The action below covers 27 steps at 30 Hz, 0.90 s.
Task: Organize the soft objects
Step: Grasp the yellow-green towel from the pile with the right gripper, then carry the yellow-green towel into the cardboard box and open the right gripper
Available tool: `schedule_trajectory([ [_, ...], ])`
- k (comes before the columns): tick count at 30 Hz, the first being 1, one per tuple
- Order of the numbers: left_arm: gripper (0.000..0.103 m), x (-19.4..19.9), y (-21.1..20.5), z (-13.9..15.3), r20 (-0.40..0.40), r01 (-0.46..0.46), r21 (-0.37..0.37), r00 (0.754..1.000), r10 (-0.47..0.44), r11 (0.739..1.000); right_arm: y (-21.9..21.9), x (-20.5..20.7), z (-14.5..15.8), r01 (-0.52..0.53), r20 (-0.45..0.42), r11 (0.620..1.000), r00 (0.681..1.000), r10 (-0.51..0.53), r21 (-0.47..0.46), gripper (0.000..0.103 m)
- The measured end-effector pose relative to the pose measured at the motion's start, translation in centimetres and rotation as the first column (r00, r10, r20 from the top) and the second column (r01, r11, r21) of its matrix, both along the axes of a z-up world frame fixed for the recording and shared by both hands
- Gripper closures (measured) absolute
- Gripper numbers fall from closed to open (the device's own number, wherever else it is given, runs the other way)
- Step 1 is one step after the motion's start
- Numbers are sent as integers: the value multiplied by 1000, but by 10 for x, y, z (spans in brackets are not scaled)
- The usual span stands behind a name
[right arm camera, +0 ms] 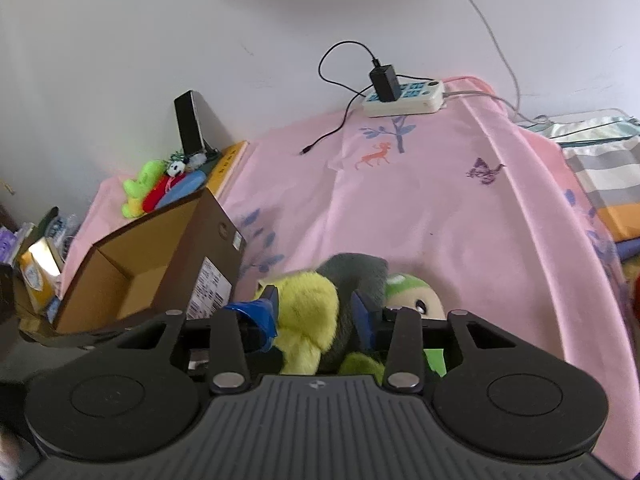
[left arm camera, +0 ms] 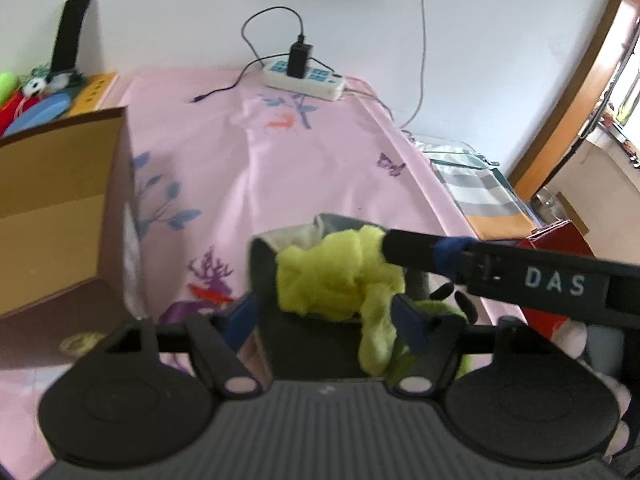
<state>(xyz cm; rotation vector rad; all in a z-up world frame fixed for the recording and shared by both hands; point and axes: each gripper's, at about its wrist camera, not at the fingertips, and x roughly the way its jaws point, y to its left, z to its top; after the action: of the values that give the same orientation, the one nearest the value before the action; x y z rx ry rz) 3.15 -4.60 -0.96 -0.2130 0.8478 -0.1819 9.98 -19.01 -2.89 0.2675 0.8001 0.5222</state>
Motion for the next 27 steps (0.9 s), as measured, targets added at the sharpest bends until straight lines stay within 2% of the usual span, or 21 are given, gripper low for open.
schedule_trajectory([
  [4, 64, 7, -4, -10, -27, 45, -31, 999, -46, 998, 1, 9, -8, -26, -46, 999, 999, 27, 35, 84],
  [5, 68, 8, -6, -11, -24, 58, -34, 998, -59, 998, 2, 10, -11, -30, -61, 999, 998, 33, 45, 85],
  [7, 70, 8, -9, -12, -17, 70, -9, 997, -70, 997, 1, 13, -17, -33, -90, 998, 995, 38, 58, 87],
  [12, 78, 2, -8, -11, 13, 87, -16, 996, -87, 996, -3, 7, -17, -57, -62, 997, 996, 59, 44, 97],
  [16, 80, -6, -3, -2, 69, 100, -30, 993, -98, 995, -6, -1, -14, -56, -34, 997, 998, 58, 51, 100],
  [22, 80, -32, 15, 21, 179, 106, -24, 979, -100, 994, 4, -20, 6, -70, 76, 996, 995, 65, 61, 100],
  [27, 81, -52, 53, 48, 268, 86, 6, 960, -84, 996, 33, -34, 30, -102, 170, 991, 982, 87, 81, 100],
])
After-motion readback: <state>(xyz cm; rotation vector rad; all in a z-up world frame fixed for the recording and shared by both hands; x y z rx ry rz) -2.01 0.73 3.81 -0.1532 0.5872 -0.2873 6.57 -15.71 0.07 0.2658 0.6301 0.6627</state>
